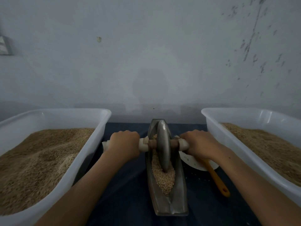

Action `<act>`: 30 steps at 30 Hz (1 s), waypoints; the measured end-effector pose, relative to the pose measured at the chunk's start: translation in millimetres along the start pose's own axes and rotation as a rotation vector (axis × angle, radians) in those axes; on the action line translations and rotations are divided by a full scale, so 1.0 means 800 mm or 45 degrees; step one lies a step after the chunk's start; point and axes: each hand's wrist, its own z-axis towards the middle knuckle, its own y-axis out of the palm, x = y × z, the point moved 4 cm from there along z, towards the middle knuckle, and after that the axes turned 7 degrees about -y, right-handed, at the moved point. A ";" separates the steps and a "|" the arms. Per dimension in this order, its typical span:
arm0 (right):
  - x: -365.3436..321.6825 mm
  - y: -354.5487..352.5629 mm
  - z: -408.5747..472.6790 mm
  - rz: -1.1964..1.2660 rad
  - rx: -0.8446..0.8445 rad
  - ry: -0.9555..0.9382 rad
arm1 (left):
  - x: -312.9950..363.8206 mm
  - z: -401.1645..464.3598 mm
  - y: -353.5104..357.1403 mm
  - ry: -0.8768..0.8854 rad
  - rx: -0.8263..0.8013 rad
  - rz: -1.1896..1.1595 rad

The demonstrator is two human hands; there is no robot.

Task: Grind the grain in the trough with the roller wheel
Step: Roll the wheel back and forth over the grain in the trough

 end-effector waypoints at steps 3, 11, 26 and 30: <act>-0.004 -0.002 0.001 -0.088 0.240 0.001 | -0.003 0.001 0.002 -0.019 0.084 -0.053; -0.010 -0.014 -0.001 -0.084 0.003 -0.043 | -0.009 0.005 0.013 -0.007 -0.227 -0.096; -0.007 -0.004 0.000 -0.125 0.278 0.026 | -0.003 -0.001 0.007 -0.044 0.197 -0.118; -0.005 -0.006 -0.001 -0.061 0.104 0.044 | -0.001 -0.002 0.005 -0.031 0.140 -0.042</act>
